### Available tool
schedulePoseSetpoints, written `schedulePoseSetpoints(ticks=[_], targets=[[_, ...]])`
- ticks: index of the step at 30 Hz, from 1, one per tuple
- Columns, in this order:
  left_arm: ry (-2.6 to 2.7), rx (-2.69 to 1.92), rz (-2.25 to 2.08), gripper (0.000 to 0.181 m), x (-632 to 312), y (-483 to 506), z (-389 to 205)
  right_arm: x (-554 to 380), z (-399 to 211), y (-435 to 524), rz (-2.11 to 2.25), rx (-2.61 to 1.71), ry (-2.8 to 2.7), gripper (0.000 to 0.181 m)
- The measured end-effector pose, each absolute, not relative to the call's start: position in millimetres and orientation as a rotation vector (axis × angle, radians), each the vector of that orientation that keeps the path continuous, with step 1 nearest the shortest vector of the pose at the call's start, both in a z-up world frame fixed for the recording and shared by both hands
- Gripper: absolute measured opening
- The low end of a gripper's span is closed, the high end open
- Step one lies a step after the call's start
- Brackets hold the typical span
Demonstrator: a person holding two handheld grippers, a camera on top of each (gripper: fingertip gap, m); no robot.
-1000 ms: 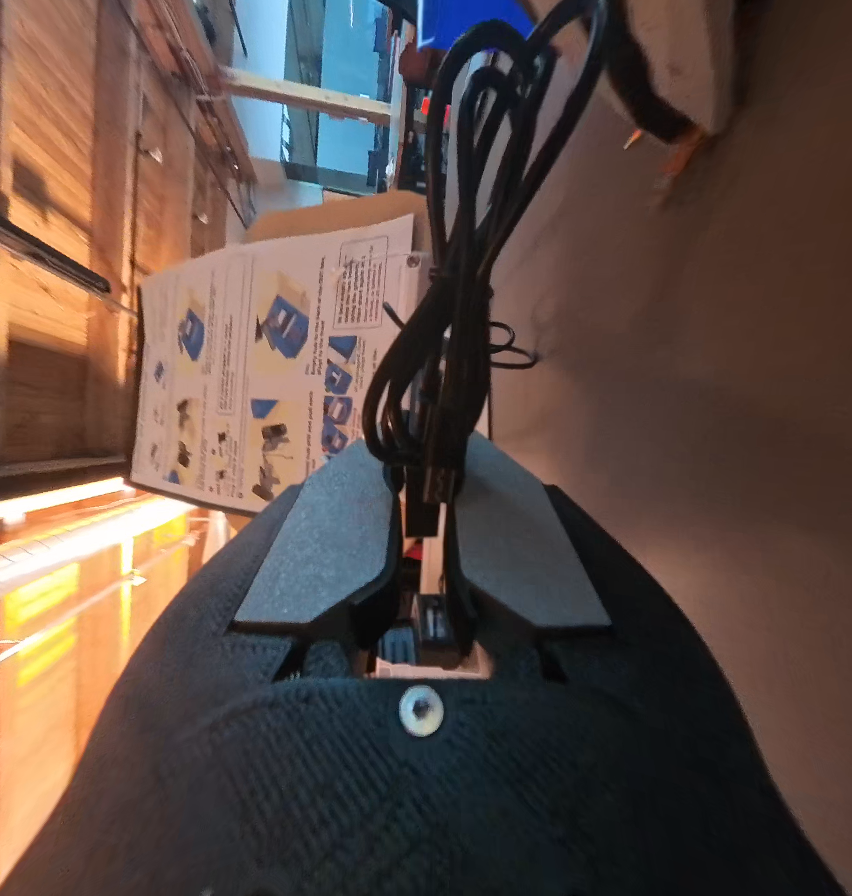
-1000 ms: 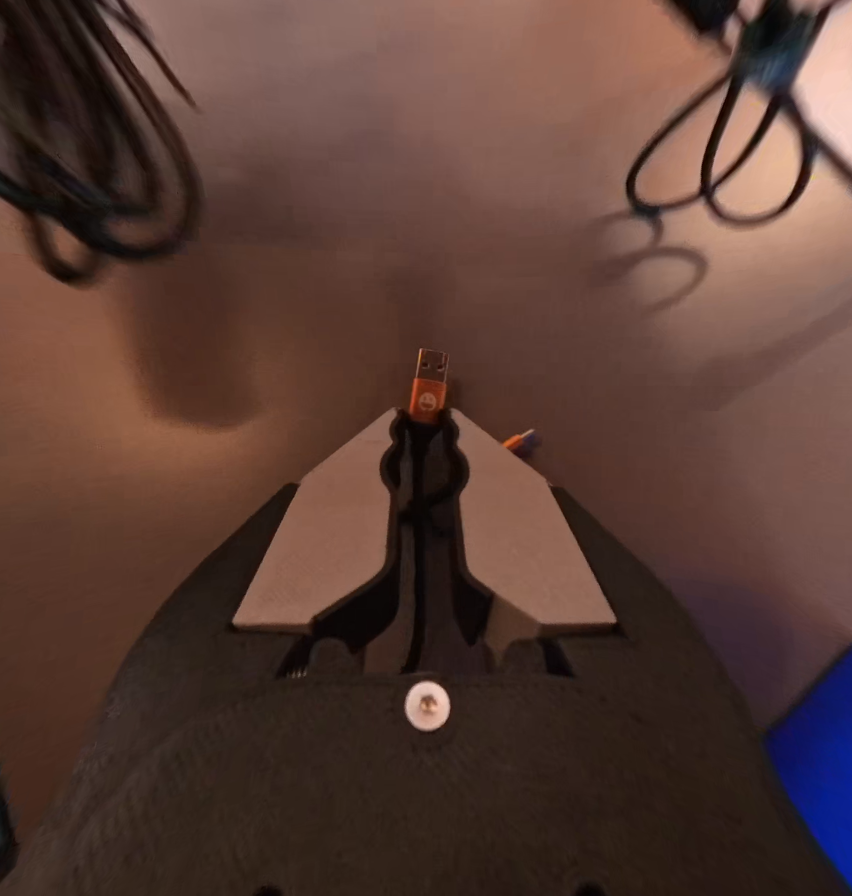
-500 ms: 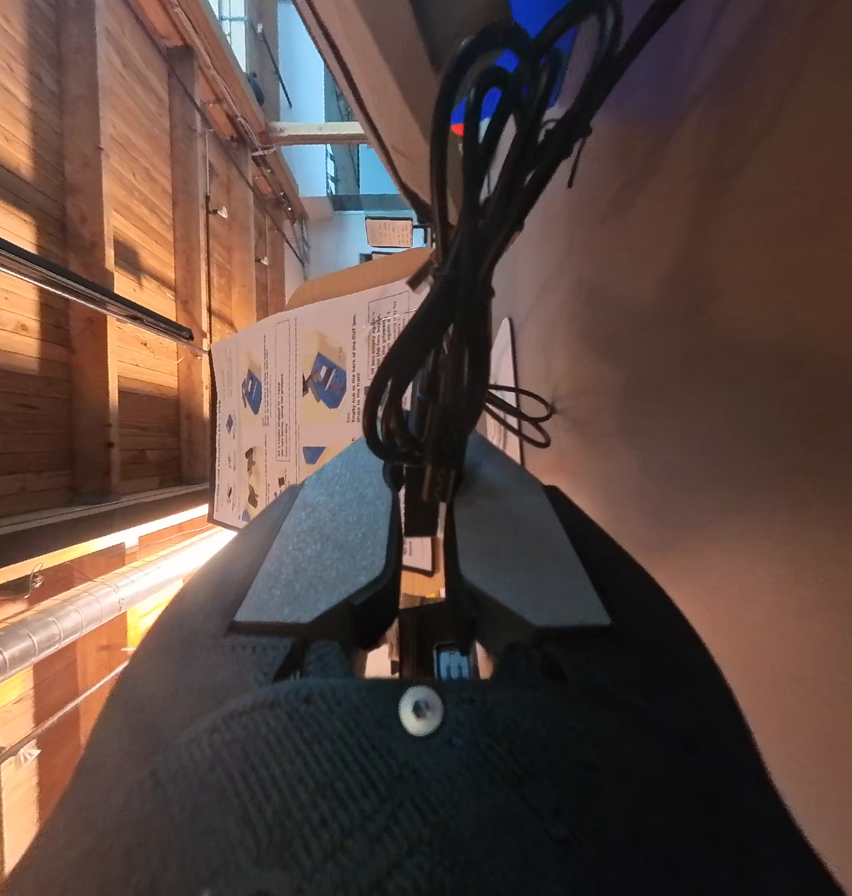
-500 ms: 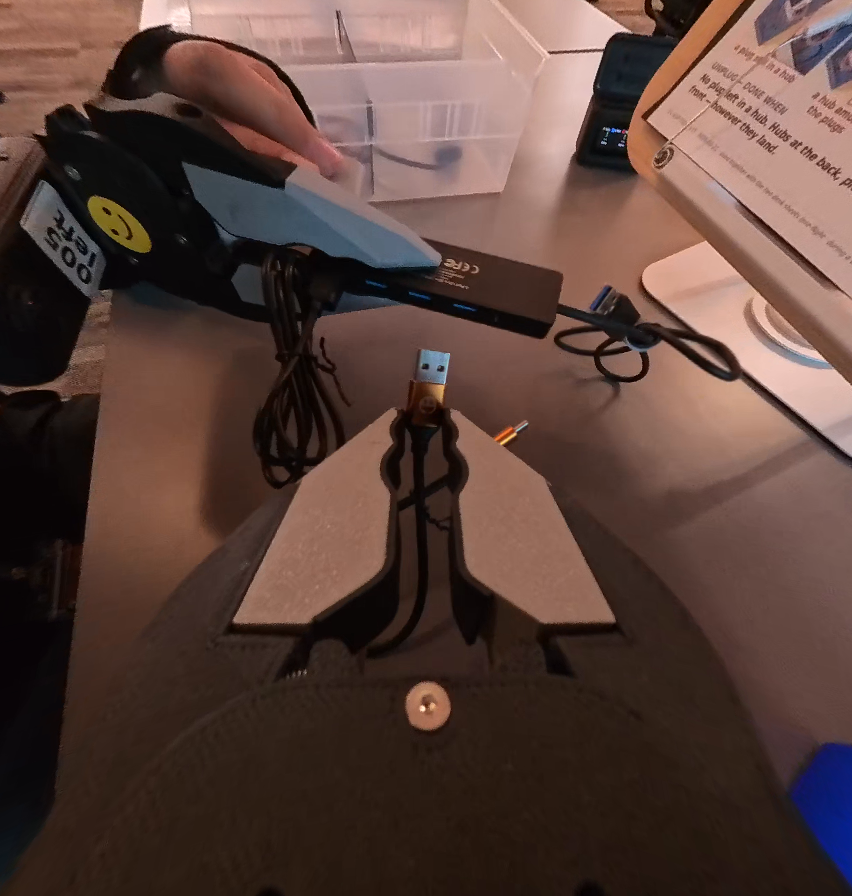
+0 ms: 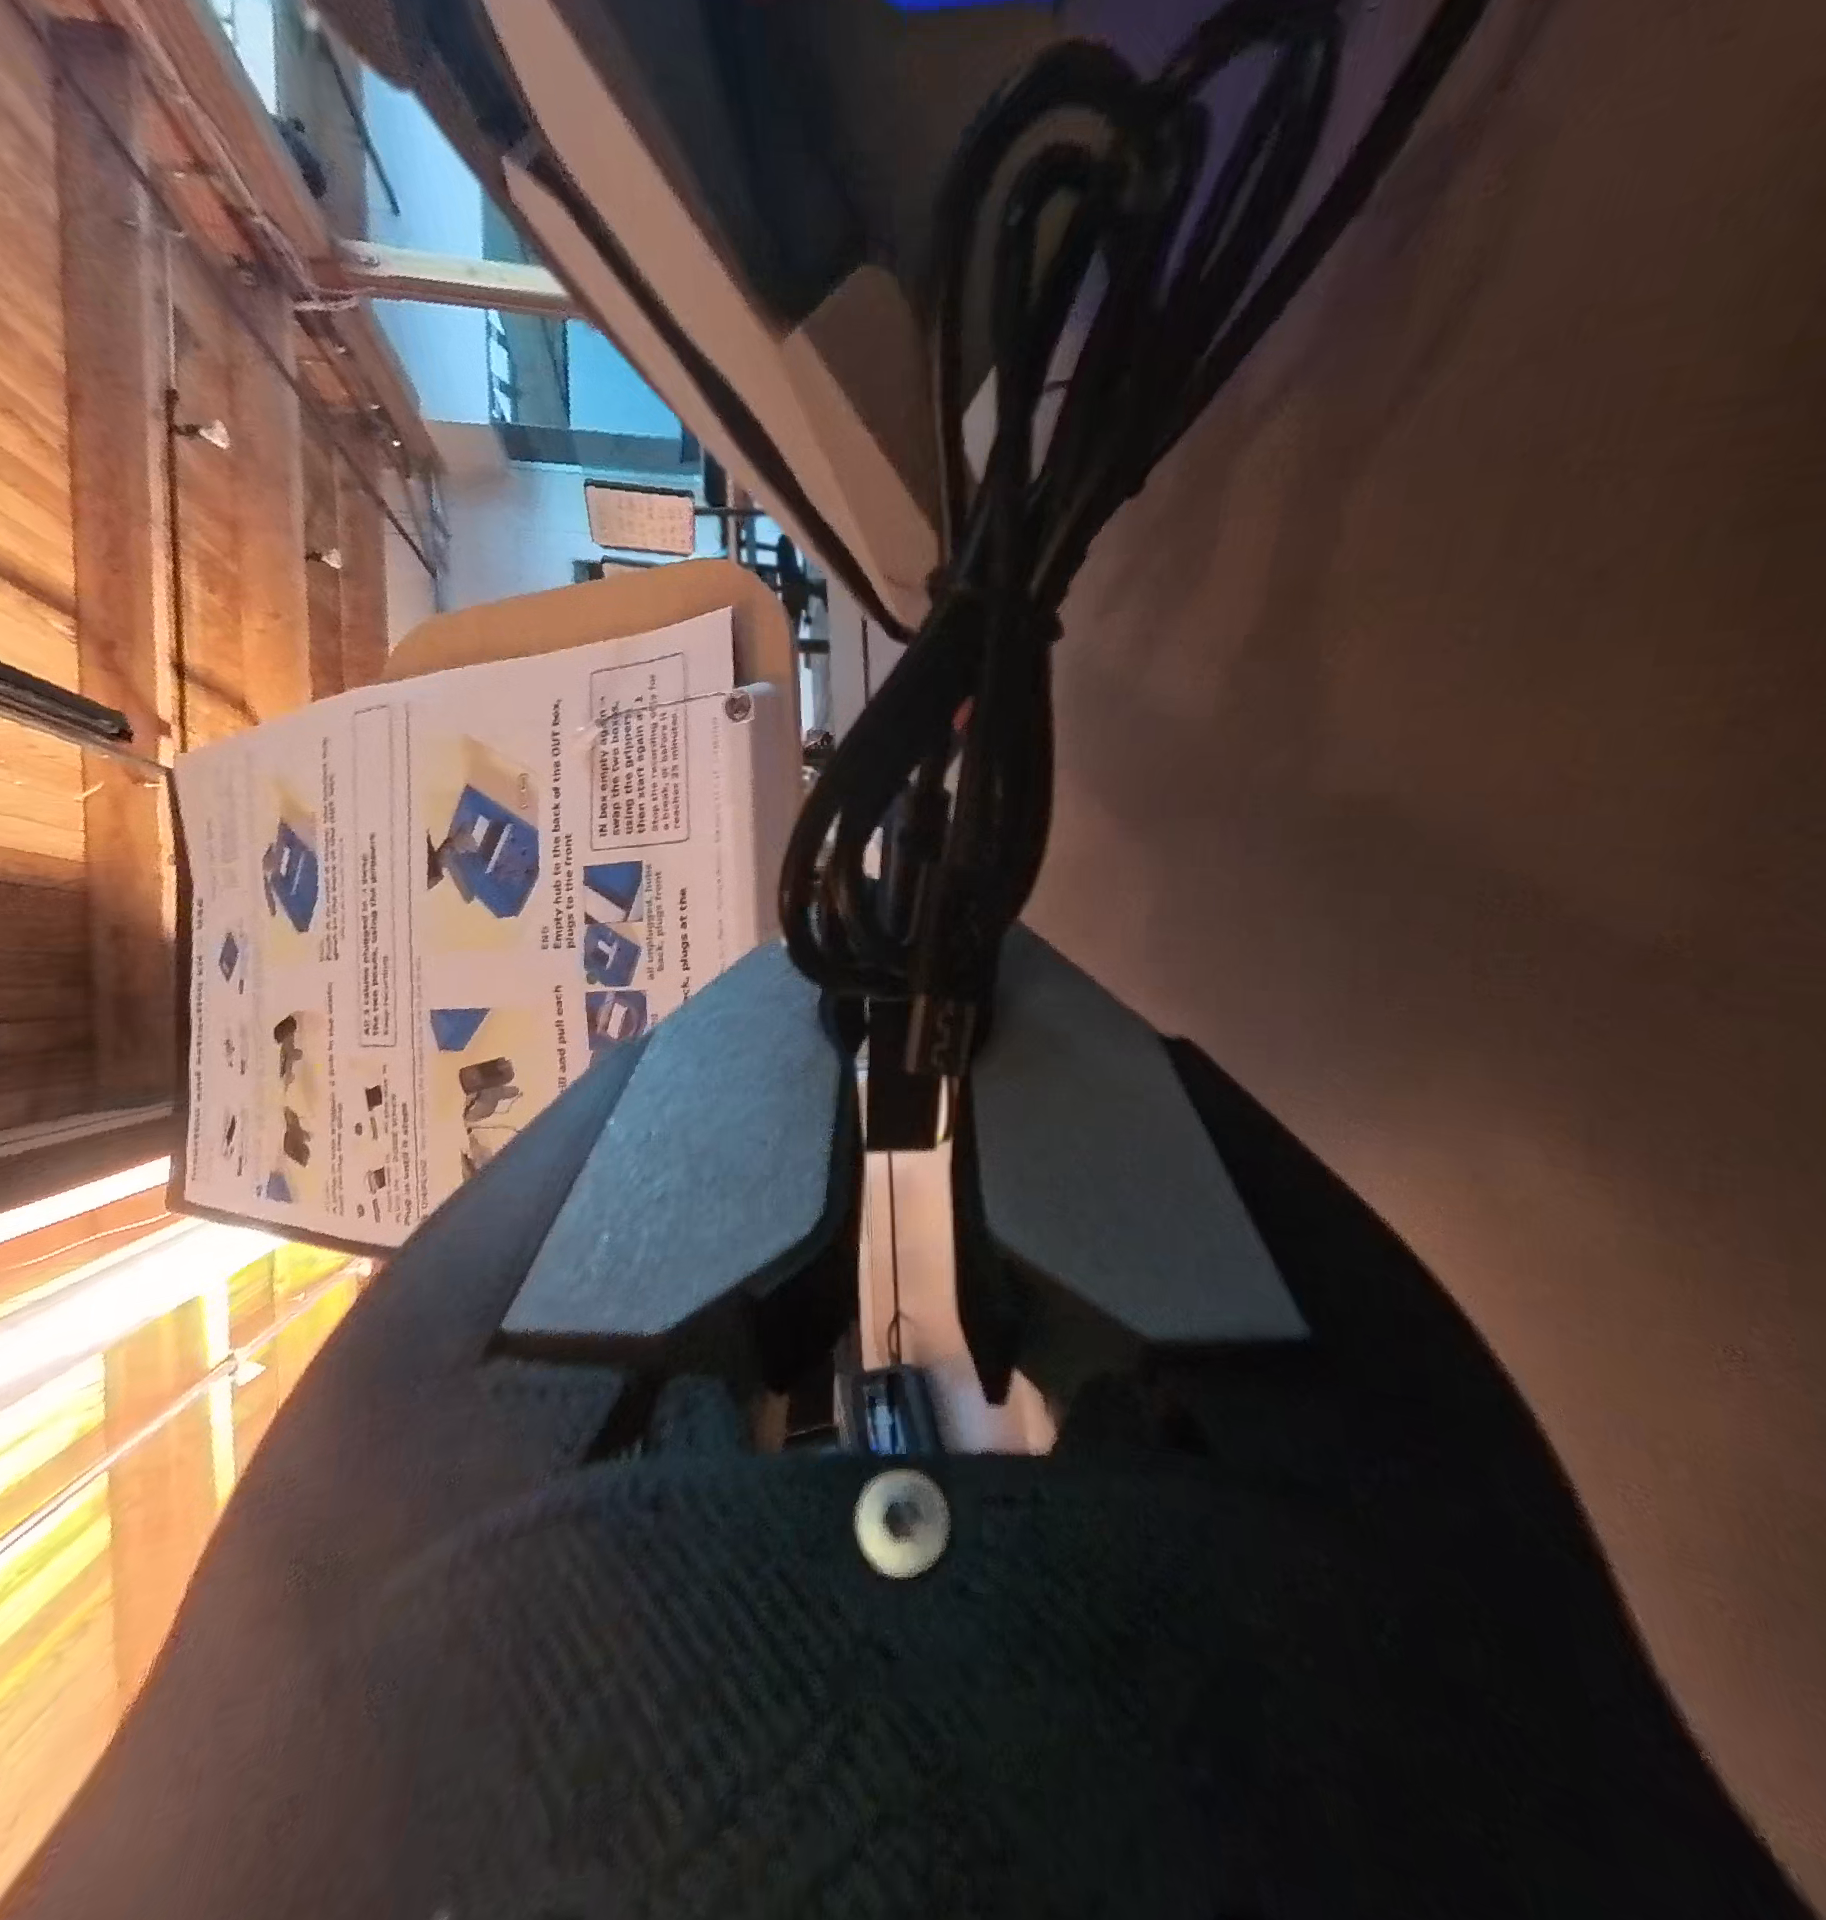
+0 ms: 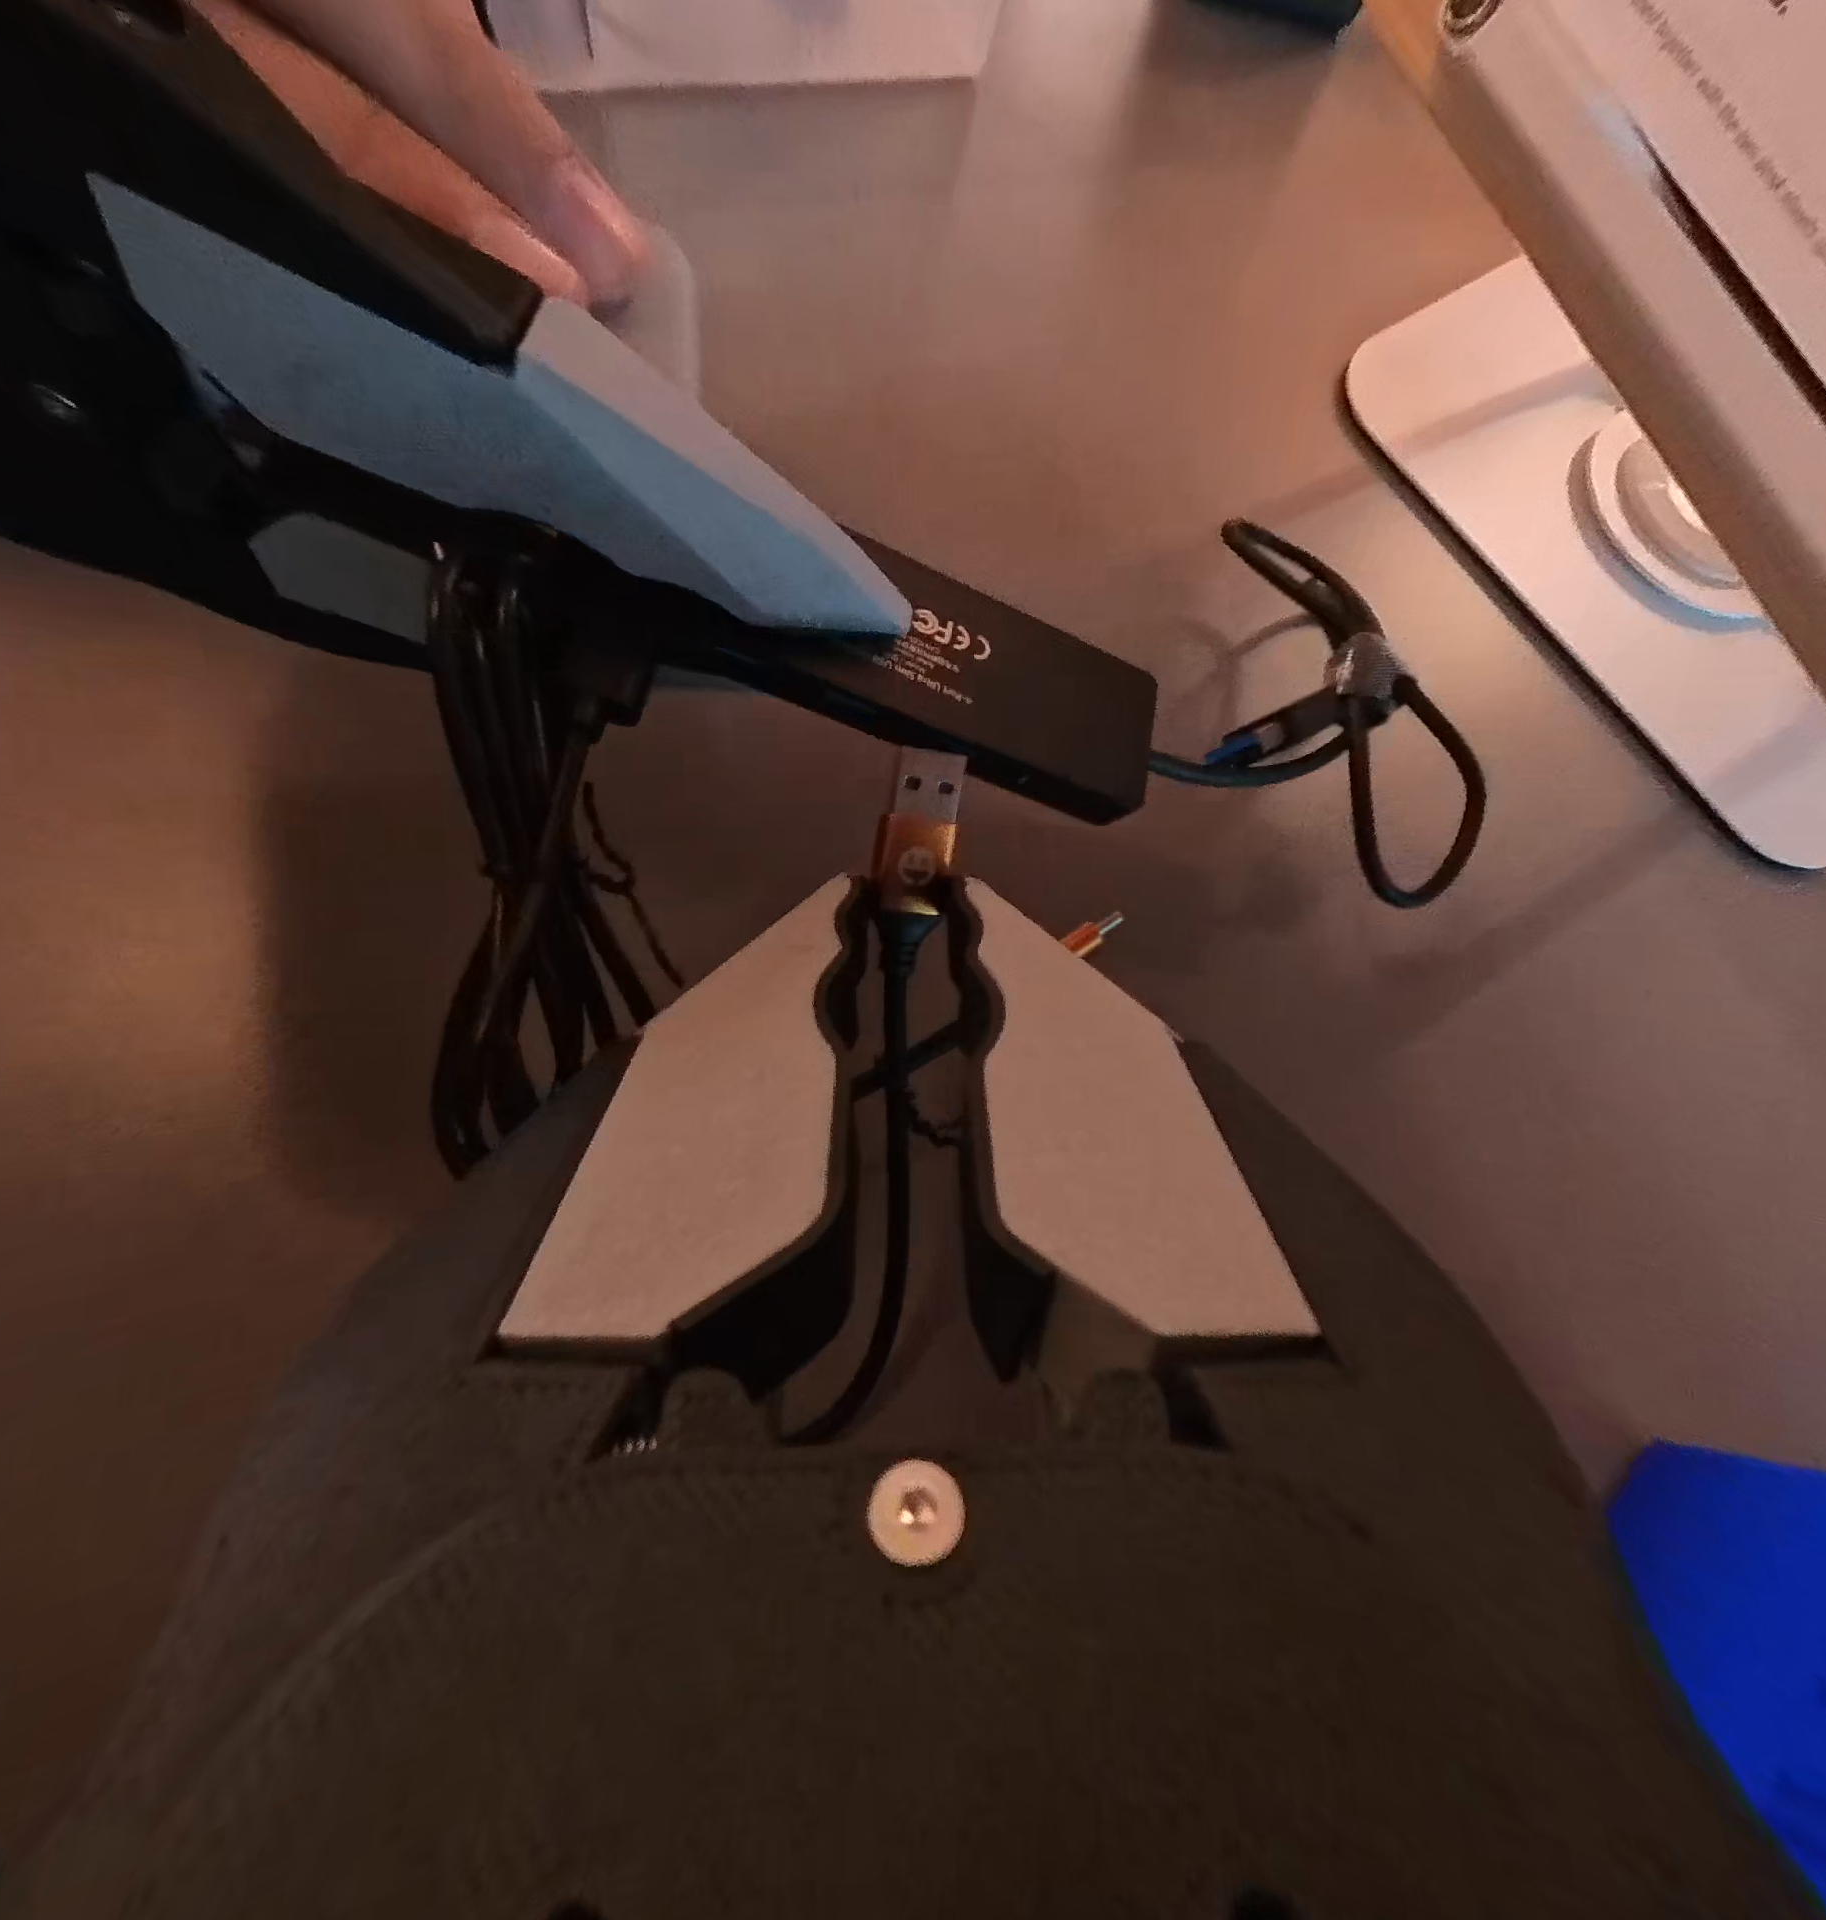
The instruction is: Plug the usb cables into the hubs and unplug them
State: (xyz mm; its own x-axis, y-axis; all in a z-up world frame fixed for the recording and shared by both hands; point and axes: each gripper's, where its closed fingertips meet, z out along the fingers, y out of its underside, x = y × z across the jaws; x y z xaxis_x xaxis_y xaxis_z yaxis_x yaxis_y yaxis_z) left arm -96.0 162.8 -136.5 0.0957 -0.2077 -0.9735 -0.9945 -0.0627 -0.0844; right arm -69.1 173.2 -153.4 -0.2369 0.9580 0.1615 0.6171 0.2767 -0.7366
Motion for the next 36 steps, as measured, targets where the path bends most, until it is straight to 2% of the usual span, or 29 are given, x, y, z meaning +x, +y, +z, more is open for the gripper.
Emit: schedulePoseSetpoints(ticks=[21, 31, 36], targets=[[1.219, -1.507, 1.008, 0.008, -102, 167, -140, -65, -158, 181, 0.708, -1.469, -1.938, 0.013], [1.053, -1.587, 0.725, 0.008, -109, 165, -130, -66, -151, 185, 0.724, -1.470, -1.894, 0.013], [1.200, -1.562, 0.732, 0.009, -101, 159, -144, -65, -137, 186, 0.804, -1.440, -1.848, 0.013]])
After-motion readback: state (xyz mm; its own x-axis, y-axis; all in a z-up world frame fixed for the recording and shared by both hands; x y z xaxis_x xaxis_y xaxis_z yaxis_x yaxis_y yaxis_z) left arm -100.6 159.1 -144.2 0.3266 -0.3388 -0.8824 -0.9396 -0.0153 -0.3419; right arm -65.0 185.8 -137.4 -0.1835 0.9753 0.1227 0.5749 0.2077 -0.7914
